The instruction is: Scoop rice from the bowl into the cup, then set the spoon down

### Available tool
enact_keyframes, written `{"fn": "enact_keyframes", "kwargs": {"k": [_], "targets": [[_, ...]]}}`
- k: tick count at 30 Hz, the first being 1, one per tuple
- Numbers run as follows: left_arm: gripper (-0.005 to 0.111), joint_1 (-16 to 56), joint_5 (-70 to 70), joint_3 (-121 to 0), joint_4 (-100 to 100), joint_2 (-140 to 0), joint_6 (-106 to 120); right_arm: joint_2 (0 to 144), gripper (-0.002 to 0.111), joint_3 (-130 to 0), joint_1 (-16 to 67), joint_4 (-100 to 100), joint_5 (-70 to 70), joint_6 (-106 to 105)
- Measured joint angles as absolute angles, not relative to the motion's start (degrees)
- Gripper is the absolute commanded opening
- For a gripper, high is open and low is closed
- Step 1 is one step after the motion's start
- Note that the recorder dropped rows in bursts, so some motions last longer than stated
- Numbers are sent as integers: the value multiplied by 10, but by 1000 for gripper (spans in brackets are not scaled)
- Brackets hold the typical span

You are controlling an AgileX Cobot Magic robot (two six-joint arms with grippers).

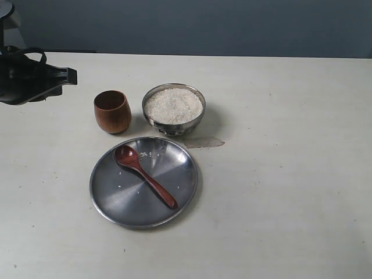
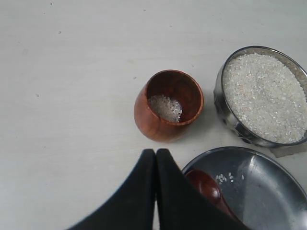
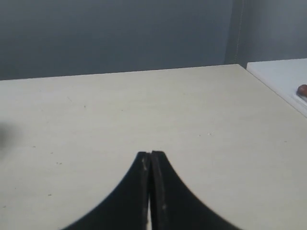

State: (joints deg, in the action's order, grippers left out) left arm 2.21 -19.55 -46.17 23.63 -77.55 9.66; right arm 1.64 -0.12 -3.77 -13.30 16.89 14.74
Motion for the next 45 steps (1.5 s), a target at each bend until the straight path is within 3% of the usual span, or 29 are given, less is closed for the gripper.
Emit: {"fn": "enact_keyframes", "kwargs": {"k": [11,45], "targets": [[0,22,-196,-462,236,-775,97,16,0,-1,-38,34,169,-75],[0,22,-196,-462,236,-775,97,16,0,-1,-38,-24,188,13]]}}
